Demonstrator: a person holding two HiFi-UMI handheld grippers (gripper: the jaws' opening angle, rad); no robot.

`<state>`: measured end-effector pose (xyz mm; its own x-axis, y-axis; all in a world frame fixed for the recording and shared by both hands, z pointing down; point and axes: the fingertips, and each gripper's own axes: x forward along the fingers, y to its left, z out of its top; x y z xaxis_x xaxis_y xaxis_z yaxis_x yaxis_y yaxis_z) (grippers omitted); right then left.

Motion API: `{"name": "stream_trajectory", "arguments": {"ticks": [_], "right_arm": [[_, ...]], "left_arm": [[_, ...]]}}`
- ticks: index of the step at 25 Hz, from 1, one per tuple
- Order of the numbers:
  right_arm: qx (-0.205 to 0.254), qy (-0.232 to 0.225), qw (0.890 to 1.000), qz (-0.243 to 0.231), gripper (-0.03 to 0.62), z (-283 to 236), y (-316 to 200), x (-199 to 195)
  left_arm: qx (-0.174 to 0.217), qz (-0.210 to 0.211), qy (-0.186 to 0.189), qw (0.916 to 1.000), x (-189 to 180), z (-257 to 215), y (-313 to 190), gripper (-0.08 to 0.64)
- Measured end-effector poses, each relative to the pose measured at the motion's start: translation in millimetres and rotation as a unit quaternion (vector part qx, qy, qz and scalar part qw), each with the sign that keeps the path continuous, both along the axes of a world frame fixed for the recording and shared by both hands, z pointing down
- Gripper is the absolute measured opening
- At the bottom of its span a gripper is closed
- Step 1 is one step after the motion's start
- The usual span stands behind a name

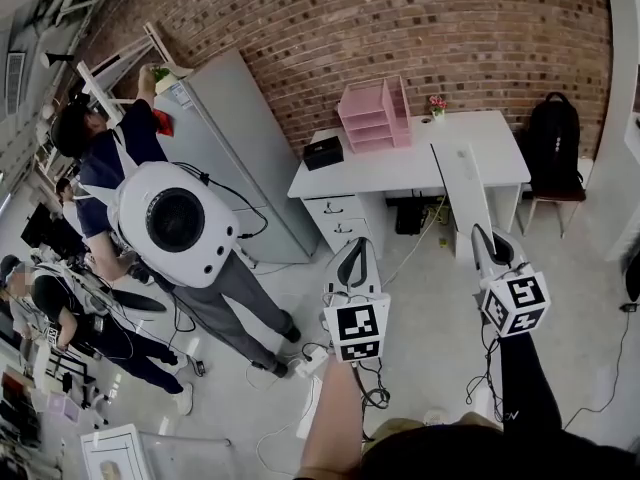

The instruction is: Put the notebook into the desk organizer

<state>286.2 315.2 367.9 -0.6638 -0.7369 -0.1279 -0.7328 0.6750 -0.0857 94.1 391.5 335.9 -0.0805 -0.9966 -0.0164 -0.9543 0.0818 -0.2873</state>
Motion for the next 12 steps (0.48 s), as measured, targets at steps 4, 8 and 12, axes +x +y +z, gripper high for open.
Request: {"name": "stream_trajectory", "arguments": {"ticks": [4, 8, 12], "right_arm": [[0.001, 0.001, 1.000, -0.006, 0.008, 1, 0, -7], [0.003, 0.002, 1.000, -0.016, 0.008, -1, 0, -15], [0.006, 0.002, 1.000, -0.025, 0.008, 0, 1, -20]], "left_arm": [[0.000, -0.004, 0.000, 1.0000, -5, 1, 1, 0.006], [-0.001, -0.010, 0.003, 0.9999, -11, 2, 2, 0.006], [0.001, -0.014, 0.003, 0.9999, -13, 1, 3, 0.006]]}}
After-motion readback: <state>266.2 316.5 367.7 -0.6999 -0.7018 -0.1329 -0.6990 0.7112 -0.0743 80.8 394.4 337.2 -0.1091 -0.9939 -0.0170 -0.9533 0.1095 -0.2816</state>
